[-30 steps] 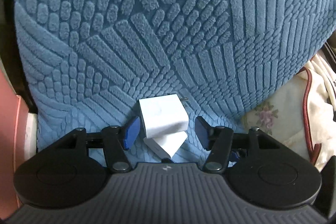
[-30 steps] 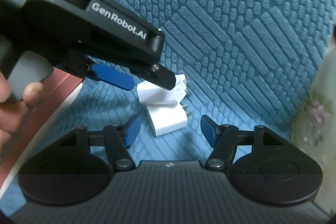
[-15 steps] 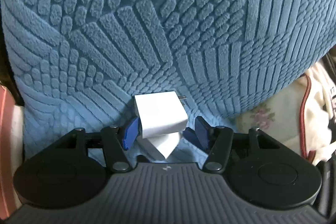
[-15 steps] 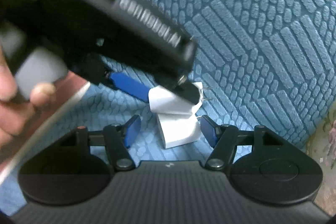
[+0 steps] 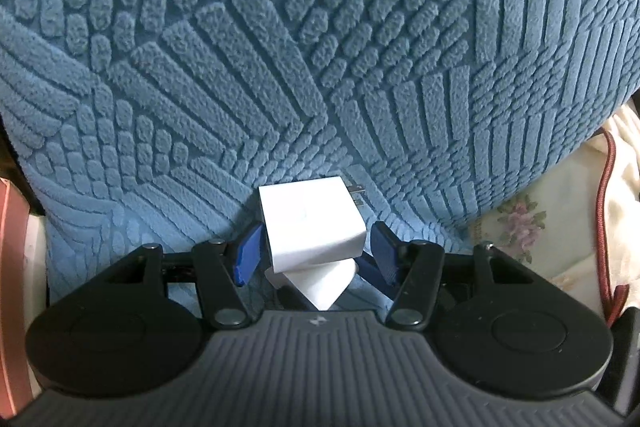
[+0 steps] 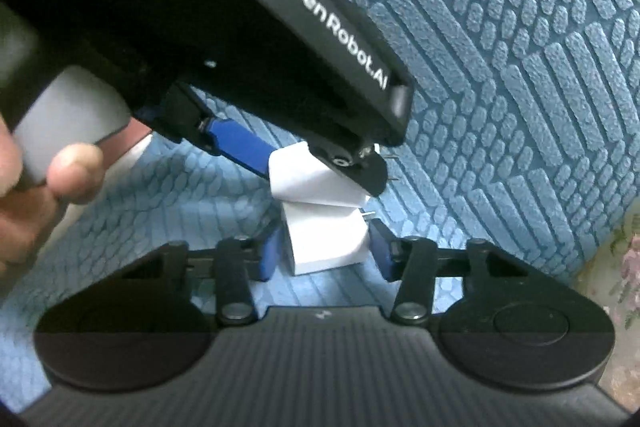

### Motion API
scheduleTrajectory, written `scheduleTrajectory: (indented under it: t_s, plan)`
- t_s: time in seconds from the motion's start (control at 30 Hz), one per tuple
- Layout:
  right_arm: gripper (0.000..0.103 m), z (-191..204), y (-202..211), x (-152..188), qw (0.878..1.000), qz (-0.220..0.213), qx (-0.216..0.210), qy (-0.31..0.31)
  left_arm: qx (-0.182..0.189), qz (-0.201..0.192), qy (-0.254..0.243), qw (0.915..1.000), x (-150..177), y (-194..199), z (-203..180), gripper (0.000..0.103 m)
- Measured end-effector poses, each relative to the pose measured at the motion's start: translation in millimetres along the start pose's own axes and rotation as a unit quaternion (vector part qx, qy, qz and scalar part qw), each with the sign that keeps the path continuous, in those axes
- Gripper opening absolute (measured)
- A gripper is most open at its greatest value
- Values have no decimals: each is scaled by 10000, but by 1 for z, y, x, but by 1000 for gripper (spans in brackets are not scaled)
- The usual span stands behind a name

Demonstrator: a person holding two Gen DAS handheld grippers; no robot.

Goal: Organize rigid objects
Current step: 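Grasp the stacked white chargers with the left tool while the right tool grasps the lower charger, then lift one white charger with the left tool while the right tool lifts the other charger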

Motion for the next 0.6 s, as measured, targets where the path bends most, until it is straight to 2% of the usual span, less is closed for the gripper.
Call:
scheduleTrajectory:
  t_s: [0.23, 0.43, 0.6]
  plan:
    - [47, 5, 4, -5, 10000, 85, 41, -31, -153, -56, -90, 9998, 1, -6, -6, 60]
    - [47, 4, 29, -16, 9996, 220, 122, -109, -268, -158, -354, 9989, 2, 0, -14, 59]
    - [47, -5, 45, -15, 9985, 398, 307, -239, -265, -275, -368, 9986, 1, 11, -12, 58]
Point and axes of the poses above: each gripper's, at about its wrist camera, not at the fingertips, and y roughly against the way its jaws point, z to its left, x to its underside, the point moved 2 cm from there along -y, roughly the way its jaws point, and after that the axes turned 10 degrees about -y, right-handed, at the moved point
